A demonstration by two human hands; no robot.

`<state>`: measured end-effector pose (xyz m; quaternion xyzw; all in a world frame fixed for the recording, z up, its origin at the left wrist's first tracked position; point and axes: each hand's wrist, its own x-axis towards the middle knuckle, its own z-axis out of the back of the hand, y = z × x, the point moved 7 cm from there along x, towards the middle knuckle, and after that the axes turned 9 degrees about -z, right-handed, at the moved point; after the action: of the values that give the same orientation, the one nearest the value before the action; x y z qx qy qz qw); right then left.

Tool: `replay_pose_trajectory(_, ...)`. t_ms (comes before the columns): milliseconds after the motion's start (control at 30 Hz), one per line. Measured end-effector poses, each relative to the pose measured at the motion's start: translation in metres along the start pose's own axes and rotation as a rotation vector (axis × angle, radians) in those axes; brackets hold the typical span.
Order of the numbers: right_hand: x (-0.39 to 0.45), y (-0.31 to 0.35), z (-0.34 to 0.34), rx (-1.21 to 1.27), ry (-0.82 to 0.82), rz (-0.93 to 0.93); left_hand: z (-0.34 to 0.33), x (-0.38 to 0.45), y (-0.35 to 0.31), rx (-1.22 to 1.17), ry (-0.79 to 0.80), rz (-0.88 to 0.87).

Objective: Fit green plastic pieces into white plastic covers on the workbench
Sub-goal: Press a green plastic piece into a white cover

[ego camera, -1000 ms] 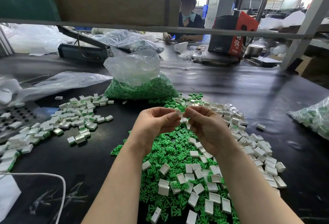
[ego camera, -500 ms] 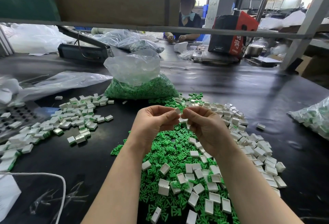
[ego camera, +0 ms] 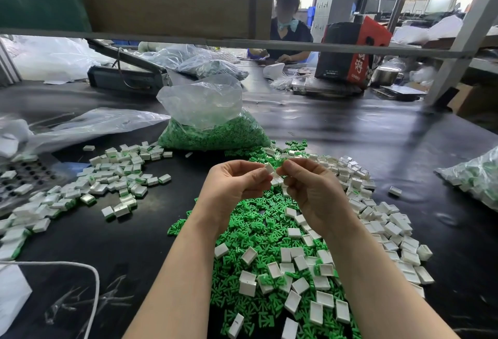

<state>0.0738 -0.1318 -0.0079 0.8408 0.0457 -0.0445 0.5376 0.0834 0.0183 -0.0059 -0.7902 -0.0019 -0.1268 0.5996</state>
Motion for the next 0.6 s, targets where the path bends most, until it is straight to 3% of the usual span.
replay_pose_trajectory(400,-0.001,0.000,-0.002,-0.105,0.008,0.035,0.001,0.001,-0.001,0.005,-0.007,-0.018)
replay_pose_trajectory(600,-0.005,0.010,-0.001,-0.414,-0.040,0.158,0.005,0.002,-0.001,0.074,-0.035,-0.043)
